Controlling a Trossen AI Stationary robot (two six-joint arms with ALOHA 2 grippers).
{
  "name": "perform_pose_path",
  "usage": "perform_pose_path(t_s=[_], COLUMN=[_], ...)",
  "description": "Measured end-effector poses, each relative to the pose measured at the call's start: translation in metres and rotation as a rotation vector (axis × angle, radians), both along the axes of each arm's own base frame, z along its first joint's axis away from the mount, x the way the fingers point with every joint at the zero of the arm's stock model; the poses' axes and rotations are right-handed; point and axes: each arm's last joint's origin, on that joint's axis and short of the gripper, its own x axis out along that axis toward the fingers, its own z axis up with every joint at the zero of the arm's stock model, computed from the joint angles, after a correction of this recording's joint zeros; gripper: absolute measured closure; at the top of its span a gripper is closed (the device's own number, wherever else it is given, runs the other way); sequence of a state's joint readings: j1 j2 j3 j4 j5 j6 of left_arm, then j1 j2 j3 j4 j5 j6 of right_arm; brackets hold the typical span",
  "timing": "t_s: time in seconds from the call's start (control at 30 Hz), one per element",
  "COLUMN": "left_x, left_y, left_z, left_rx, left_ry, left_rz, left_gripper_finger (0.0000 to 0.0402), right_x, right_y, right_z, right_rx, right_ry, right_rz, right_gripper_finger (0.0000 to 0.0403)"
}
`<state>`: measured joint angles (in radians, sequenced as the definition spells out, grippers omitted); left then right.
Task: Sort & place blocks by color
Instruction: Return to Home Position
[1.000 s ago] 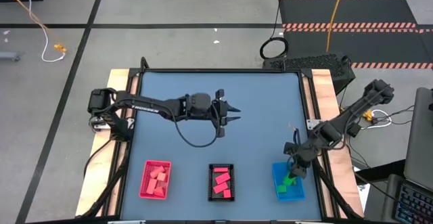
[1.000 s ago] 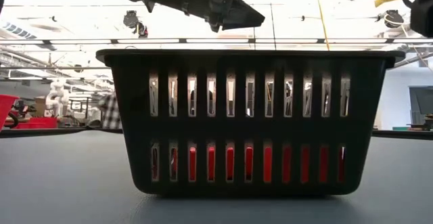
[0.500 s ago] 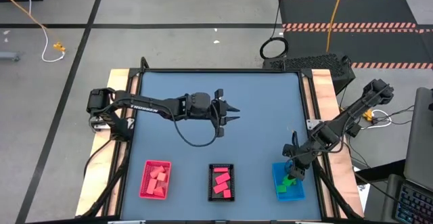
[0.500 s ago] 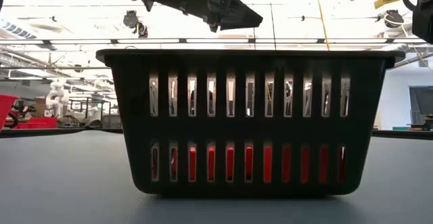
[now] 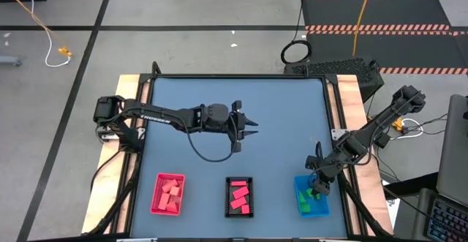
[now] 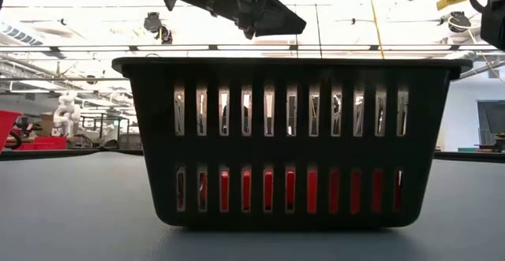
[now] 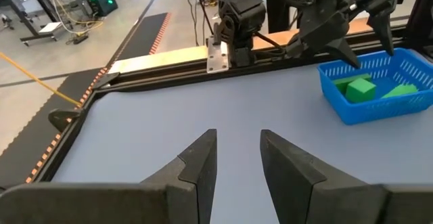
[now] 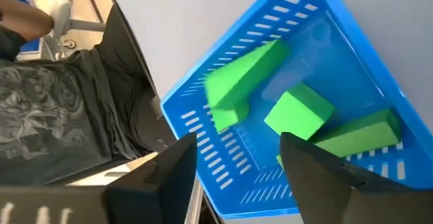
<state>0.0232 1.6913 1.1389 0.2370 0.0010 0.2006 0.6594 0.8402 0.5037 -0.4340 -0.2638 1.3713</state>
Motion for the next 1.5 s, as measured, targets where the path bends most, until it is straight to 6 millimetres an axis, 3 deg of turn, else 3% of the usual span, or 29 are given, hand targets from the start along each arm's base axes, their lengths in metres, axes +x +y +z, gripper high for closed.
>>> perform_pose_path(t_s=[0.33, 0.6, 1.07, 1.33, 1.5], left_x=[0.000, 0.002, 0.002, 0.002, 0.002], left_y=[0.000, -0.003, -0.005, 0.004, 0.012], left_z=[0.000, 0.008, 0.010, 0.008, 0.009], left_rx=[0.000, -0.067, -0.089, -0.131, -0.161], left_ry=[-0.004, -0.089, -0.100, -0.084, -0.090], left_rz=[-0.001, -0.091, -0.122, -0.076, -0.048], left_gripper_finger=[0.0284, 0.0284, 0.0284, 0.0284, 0.0284], right_x=[0.003, 0.015, 0.040, 0.056, 0.066], right_y=[0.002, 0.002, -0.027, -0.059, -0.069], right_z=[0.004, 0.013, 0.022, 0.034, 0.040], right_rx=[0.042, 0.014, -0.548, -1.084, -1.168], right_ry=[-0.029, -0.279, -0.750, -0.852, -0.922], right_rz=[-0.015, 0.026, 0.063, -0.098, -0.079], right_gripper_finger=[0.0191, 0.0191, 0.0190, 0.0195, 0.0206])
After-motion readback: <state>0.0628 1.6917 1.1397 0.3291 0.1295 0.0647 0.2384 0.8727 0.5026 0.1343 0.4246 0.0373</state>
